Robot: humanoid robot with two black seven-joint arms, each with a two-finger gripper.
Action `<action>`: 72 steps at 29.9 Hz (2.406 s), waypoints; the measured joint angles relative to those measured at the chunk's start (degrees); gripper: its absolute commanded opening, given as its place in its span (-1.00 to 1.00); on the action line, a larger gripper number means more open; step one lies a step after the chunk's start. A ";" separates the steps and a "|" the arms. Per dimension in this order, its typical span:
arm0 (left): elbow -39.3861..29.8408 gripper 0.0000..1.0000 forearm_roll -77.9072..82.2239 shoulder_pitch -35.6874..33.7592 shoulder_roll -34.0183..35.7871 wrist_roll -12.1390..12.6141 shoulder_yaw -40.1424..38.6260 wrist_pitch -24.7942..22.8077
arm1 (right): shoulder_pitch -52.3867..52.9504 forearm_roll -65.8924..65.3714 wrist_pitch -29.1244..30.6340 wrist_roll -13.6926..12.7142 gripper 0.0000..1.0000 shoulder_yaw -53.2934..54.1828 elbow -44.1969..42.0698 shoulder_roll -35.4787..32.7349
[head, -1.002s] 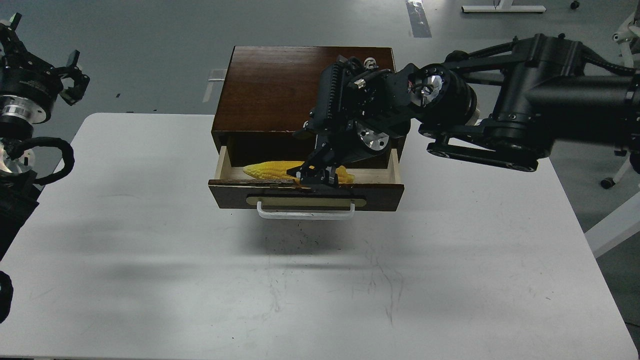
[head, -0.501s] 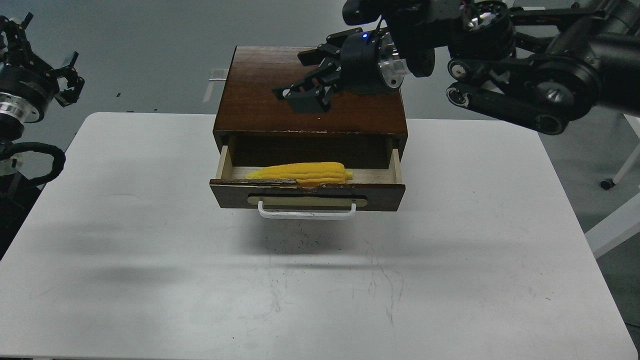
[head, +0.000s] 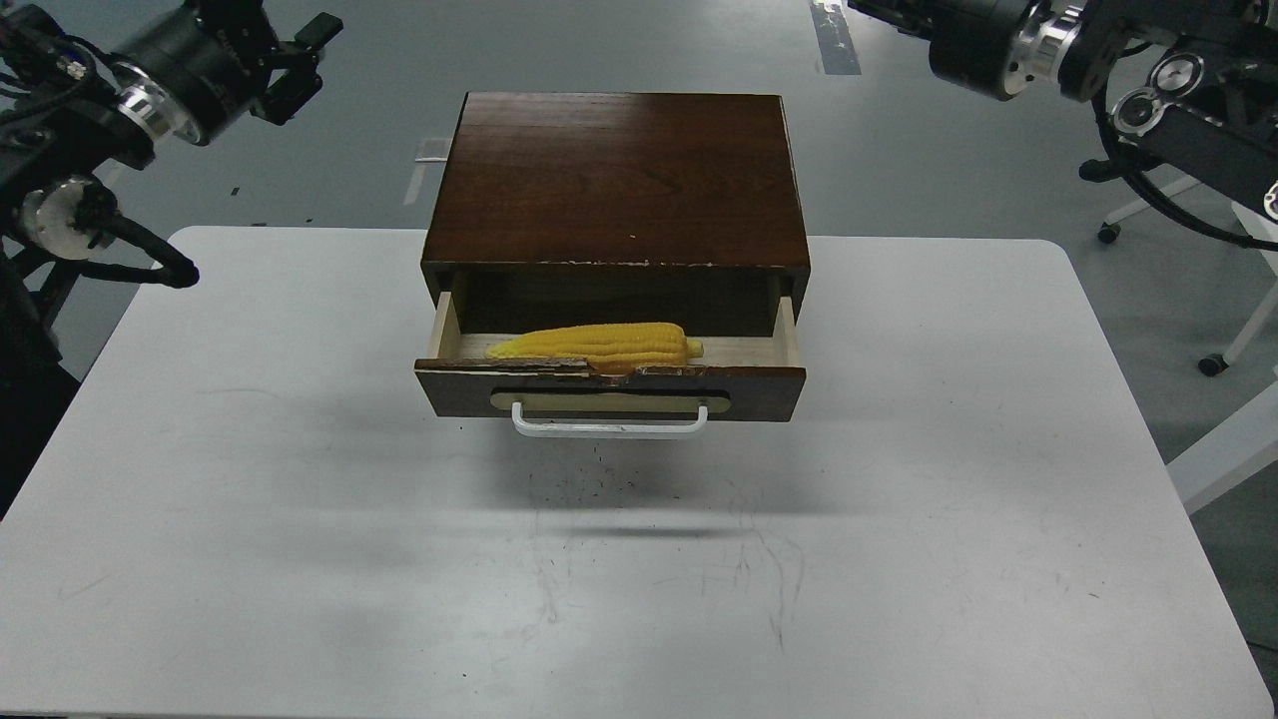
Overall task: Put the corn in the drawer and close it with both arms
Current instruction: 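Open the right gripper and withdraw it away from the drawer, then bring the left gripper down to the front of the drawer, then push the drawer into the box with the left gripper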
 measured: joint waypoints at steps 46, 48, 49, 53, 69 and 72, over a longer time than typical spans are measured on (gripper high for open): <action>-54.01 -1.00 88.52 5.95 5.82 -0.09 16.21 0.02 | -31.49 68.22 19.73 -2.82 1.00 25.30 -28.65 5.16; -53.99 -1.00 89.13 6.36 5.86 -0.10 16.24 0.02 | -31.48 68.20 19.73 -2.81 1.00 25.30 -28.69 5.16; -53.95 -1.00 89.66 6.47 5.87 -0.08 16.27 0.03 | -31.46 68.18 19.73 -2.81 1.00 25.30 -28.71 5.13; -53.38 -1.00 93.82 6.67 6.06 -0.02 17.14 0.03 | -31.35 68.16 19.73 -2.81 1.00 25.29 -28.73 5.07; -53.18 -1.00 95.48 6.98 7.34 0.23 17.19 0.03 | -31.86 67.92 19.73 -2.78 1.00 24.53 -28.92 4.41; -52.92 -1.00 95.55 7.13 7.38 0.33 17.28 0.03 | -32.07 67.86 19.73 -2.79 1.00 24.48 -29.29 4.39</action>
